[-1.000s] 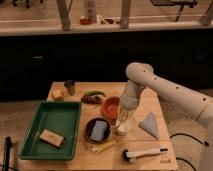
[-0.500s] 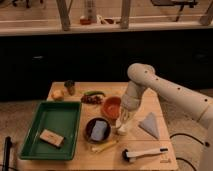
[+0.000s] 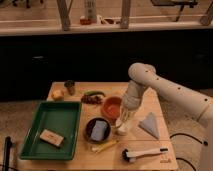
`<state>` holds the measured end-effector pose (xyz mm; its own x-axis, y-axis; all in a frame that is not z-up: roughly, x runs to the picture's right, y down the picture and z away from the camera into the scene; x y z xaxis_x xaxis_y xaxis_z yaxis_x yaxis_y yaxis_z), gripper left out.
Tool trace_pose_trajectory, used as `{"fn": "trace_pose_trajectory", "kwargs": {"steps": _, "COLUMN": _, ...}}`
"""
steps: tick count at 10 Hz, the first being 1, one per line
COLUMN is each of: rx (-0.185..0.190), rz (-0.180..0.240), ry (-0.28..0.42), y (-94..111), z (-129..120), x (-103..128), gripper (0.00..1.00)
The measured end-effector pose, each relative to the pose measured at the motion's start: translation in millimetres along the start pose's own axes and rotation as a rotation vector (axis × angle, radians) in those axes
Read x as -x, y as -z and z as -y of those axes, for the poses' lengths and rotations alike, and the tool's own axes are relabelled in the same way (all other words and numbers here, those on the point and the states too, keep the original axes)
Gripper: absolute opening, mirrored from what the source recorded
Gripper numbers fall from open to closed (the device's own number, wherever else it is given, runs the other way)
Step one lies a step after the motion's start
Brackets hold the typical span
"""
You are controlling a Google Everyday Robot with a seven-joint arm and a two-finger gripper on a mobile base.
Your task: Place fork in paper cup
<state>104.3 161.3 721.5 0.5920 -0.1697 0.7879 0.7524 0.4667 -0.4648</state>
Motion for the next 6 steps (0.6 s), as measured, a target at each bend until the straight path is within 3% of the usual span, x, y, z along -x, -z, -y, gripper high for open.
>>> {"fn": "trace_pose_trajectory", "kwargs": {"steps": 2, "rx": 0.004, "rz": 0.002, "ry": -0.002, "y": -0.1, "z": 0.7, "x": 0.4, "gripper": 0.72}}
{"fn": "trace_pose_trajectory", "kwargs": {"steps": 3, "rx": 0.004, "rz": 0.003, "ry": -0.003, "y": 0.1, "z": 0.5, "x": 0.6, "gripper": 0.78}}
{"fn": "trace_pose_trajectory", "kwargs": {"steps": 6, "rx": 0.011, "rz": 0.001, "ry": 0.0, "y": 0.3, "z": 1.5, "x": 2.9, "gripper": 0.8}}
